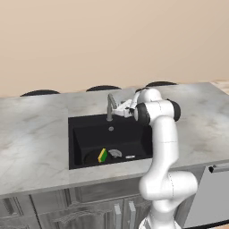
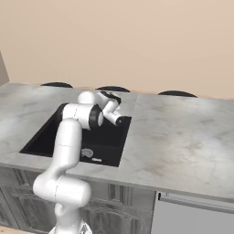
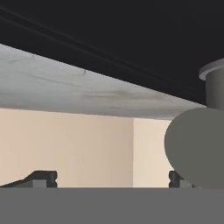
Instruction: Pick the pan and sponge and place them into the sink. Then turn on the water.
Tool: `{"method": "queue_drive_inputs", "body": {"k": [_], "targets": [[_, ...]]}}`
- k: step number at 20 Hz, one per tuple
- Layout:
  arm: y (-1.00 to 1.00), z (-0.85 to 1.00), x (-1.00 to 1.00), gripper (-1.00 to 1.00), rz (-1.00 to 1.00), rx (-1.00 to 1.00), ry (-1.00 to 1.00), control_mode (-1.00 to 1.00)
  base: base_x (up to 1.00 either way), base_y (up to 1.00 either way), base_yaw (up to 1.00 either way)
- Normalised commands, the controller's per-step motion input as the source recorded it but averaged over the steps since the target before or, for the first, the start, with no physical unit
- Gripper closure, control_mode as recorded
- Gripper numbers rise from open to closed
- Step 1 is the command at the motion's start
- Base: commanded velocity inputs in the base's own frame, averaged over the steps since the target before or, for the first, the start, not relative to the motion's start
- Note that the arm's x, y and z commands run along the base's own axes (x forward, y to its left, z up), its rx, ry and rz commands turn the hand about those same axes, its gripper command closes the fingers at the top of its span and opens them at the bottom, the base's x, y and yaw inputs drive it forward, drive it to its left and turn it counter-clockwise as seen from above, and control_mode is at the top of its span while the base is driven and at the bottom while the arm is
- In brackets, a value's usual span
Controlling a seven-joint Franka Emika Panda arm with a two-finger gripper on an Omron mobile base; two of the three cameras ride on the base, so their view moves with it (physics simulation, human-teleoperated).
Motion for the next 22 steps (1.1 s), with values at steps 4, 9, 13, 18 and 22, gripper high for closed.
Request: {"method": "queue_drive_inputs", "body": {"k": [4, 9, 13, 18, 22], "targets": [[0.0, -0.28, 0.42, -1.0, 0.0, 0.04, 0.0, -1.0, 0.0, 0.0, 0.0], [0.0, -0.34, 0.41, -1.0, 0.0, 0.02, 0.0, -1.0, 0.0, 0.0, 0.0], [0.0, -0.32, 0.25, -1.0, 0.0, 0.03, 0.0, -1.0, 0.0, 0.0, 0.0], [-0.14, -0.24, 0.04, 1.0, -0.01, 0.03, 0.0, -1.0, 0.0, 0.0, 0.0], [-0.27, -0.24, 0.0, 1.0, -0.08, 0.0, 0.0, -1.0, 0.0, 0.0, 0.0]]}}
